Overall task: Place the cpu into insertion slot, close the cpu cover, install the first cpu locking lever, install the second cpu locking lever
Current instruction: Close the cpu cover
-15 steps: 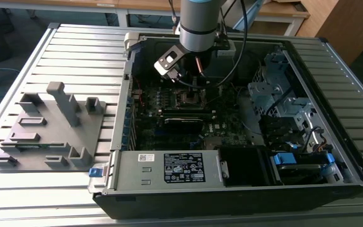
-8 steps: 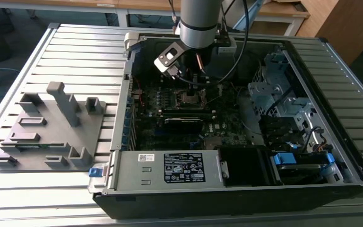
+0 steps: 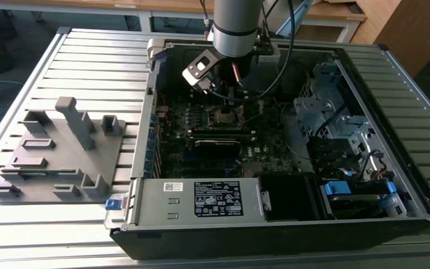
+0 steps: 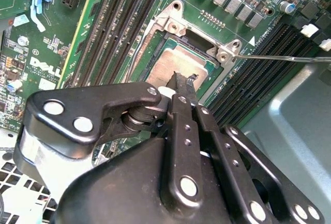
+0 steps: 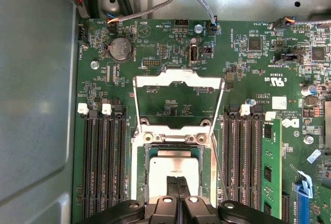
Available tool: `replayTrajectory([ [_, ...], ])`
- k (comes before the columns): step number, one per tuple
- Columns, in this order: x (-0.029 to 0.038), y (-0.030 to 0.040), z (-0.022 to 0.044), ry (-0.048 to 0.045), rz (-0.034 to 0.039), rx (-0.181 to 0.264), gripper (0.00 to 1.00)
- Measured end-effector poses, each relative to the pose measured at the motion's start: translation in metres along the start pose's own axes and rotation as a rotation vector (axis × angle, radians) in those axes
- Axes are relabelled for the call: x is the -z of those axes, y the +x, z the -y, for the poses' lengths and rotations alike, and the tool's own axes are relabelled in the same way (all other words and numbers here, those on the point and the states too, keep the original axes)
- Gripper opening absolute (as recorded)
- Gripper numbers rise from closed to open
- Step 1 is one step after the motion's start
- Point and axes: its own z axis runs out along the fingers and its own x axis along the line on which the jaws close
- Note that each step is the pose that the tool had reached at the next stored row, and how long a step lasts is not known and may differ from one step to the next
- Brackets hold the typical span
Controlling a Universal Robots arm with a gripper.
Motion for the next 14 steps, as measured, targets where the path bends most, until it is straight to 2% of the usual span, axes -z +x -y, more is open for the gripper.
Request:
replayTrajectory([
  [7, 0.0018, 0.0000, 0.0001, 0.0001, 0.0001, 0.000, 0.11],
  [14, 0.0172, 0.0003, -0.0005, 0.0000, -0.0011, 0.000, 0.11],
])
